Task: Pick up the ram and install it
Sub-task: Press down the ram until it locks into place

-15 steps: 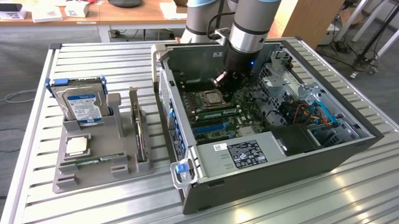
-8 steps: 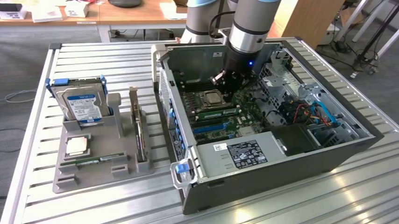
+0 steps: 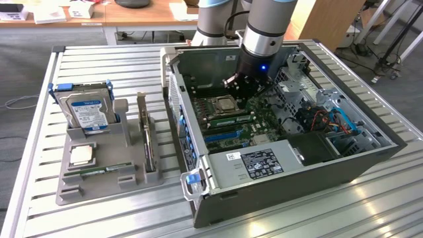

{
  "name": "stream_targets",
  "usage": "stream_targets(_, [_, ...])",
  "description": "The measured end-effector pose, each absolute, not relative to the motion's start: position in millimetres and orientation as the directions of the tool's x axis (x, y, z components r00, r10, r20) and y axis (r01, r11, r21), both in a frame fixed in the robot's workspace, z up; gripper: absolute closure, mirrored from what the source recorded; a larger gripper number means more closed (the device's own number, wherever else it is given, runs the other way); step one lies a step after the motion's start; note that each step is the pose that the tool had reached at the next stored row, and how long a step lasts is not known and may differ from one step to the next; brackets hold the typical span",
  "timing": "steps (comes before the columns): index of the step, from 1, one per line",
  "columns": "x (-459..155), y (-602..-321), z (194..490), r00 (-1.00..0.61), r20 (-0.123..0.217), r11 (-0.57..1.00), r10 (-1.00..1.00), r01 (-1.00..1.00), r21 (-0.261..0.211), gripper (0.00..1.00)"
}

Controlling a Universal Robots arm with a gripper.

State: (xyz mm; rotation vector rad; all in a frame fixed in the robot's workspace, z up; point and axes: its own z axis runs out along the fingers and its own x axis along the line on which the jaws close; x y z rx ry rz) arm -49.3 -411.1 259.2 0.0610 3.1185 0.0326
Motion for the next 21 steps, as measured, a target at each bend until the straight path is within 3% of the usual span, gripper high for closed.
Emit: stream_targets(21, [-52.3, -411.1, 259.2, -0.997, -0.022, 0.997, 0.068, 0.068, 0.021, 0.89])
